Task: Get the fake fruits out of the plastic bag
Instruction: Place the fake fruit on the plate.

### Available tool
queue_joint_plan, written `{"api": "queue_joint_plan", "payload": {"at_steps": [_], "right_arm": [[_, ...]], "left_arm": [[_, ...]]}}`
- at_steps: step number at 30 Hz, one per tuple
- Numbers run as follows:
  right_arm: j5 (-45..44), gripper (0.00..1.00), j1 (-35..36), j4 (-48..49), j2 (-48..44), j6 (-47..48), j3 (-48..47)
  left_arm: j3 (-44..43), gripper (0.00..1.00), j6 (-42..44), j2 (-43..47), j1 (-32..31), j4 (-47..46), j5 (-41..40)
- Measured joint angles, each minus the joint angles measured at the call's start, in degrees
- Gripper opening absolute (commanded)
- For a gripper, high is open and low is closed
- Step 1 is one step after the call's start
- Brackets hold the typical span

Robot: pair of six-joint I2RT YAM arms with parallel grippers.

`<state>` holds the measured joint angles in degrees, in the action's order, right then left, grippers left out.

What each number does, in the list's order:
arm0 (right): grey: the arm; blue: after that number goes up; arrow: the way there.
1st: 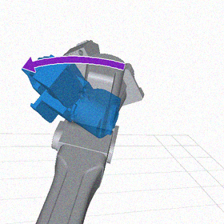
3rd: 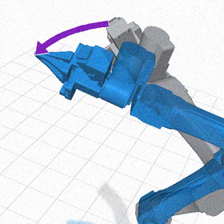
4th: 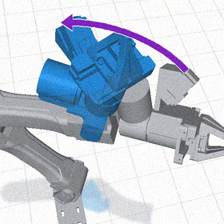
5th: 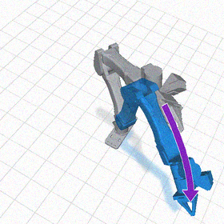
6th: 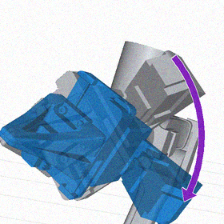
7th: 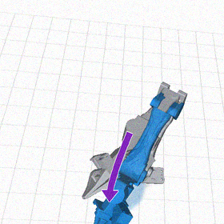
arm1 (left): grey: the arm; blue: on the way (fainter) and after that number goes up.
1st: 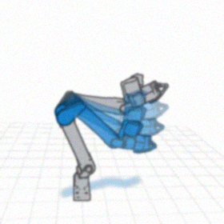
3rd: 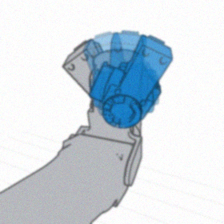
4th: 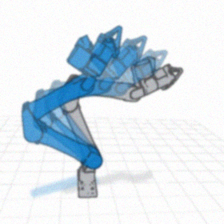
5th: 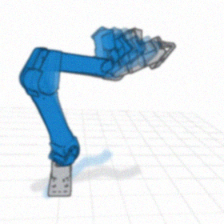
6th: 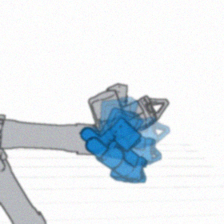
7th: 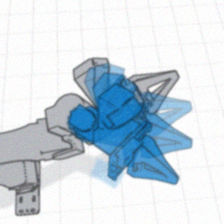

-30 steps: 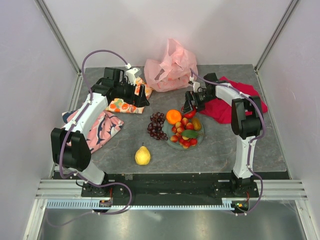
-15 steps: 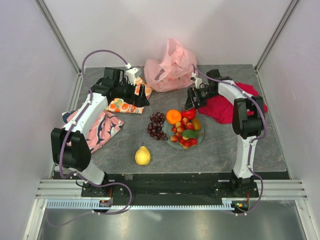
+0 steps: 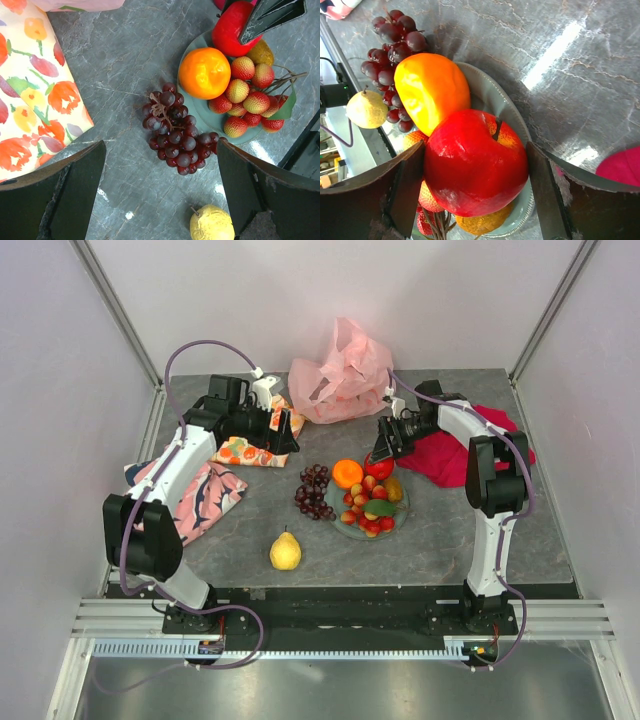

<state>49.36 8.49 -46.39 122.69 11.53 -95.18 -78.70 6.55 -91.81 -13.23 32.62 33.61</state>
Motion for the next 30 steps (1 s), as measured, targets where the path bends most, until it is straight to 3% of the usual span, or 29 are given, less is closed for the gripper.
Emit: {"api": "queue_joint_plan", "payload": {"at_steps": [4, 10, 21, 30], "right_arm": [[0.72, 0.82, 0.20, 0.00, 0.04, -0.24, 0.00], [0.17, 0.98, 1.31, 0.15, 0.04, -0.28, 0.90], [-1.66, 0.98, 2.34, -0.26, 0.04, -0.68, 1.18], [-4.52, 0.98, -1.55, -2.47, 0.07, 2.10, -2.62]], "left_arm": [[0.00, 0.98, 0.00, -0.37, 0.00, 0.00, 0.02], [0.00, 0.98, 0.00, -0.42, 0.00, -0.02, 0.04], [0.31, 0.99, 0.02, -0.42, 0.00, -0.02, -0.07], [2.10, 0.99, 3.91, -0.26, 0.09, 2.56, -1.27]]}}
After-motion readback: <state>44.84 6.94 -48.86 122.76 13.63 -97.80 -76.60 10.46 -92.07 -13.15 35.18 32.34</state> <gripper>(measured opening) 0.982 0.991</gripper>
